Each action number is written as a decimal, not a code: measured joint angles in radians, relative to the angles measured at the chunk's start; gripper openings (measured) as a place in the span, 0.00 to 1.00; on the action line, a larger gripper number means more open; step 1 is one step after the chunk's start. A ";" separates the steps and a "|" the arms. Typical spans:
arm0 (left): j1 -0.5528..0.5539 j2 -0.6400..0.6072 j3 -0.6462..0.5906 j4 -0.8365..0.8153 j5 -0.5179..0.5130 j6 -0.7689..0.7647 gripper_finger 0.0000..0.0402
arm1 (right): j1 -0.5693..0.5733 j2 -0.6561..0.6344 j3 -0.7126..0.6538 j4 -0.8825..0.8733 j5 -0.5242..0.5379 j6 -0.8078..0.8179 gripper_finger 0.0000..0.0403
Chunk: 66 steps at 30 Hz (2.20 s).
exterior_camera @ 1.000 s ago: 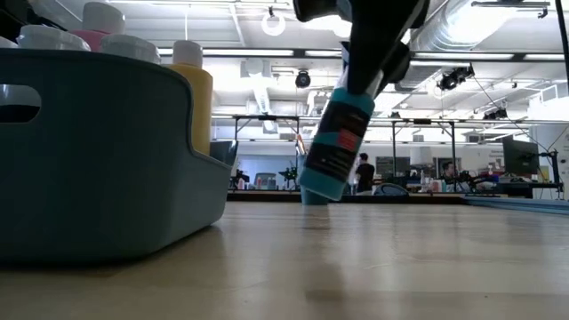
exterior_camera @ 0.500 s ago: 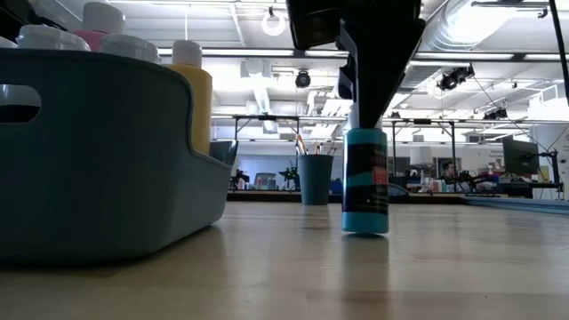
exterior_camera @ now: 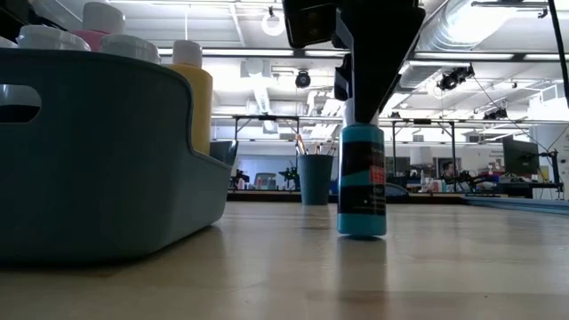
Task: Pick & Place Paint Supplies
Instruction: Put the green paint bottle into the green bin
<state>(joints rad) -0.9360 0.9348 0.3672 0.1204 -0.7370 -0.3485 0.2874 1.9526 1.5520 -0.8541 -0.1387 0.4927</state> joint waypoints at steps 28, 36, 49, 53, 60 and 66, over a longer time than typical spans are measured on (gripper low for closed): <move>0.000 0.000 0.000 0.000 0.012 -0.001 0.00 | 0.000 0.000 -0.001 0.037 -0.067 -0.001 0.37; 0.000 0.000 0.000 0.000 0.012 -0.001 0.00 | 0.000 0.000 -0.001 0.081 -0.090 -0.001 0.37; 0.000 0.000 0.000 0.000 0.013 -0.001 0.00 | 0.000 0.000 -0.001 0.081 -0.098 -0.001 0.37; 0.000 0.000 0.000 0.000 0.013 -0.001 0.00 | 0.000 0.000 -0.001 0.081 -0.098 -0.010 0.37; 0.000 0.000 0.000 0.000 0.014 -0.001 0.00 | 0.000 0.000 -0.001 0.081 -0.099 -0.023 0.37; 0.000 0.000 0.000 0.000 0.015 -0.001 0.00 | 0.000 0.000 -0.001 0.080 -0.099 -0.027 0.50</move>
<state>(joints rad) -0.9363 0.9348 0.3672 0.1204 -0.7223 -0.3492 0.2878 1.9530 1.5509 -0.7742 -0.2372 0.4660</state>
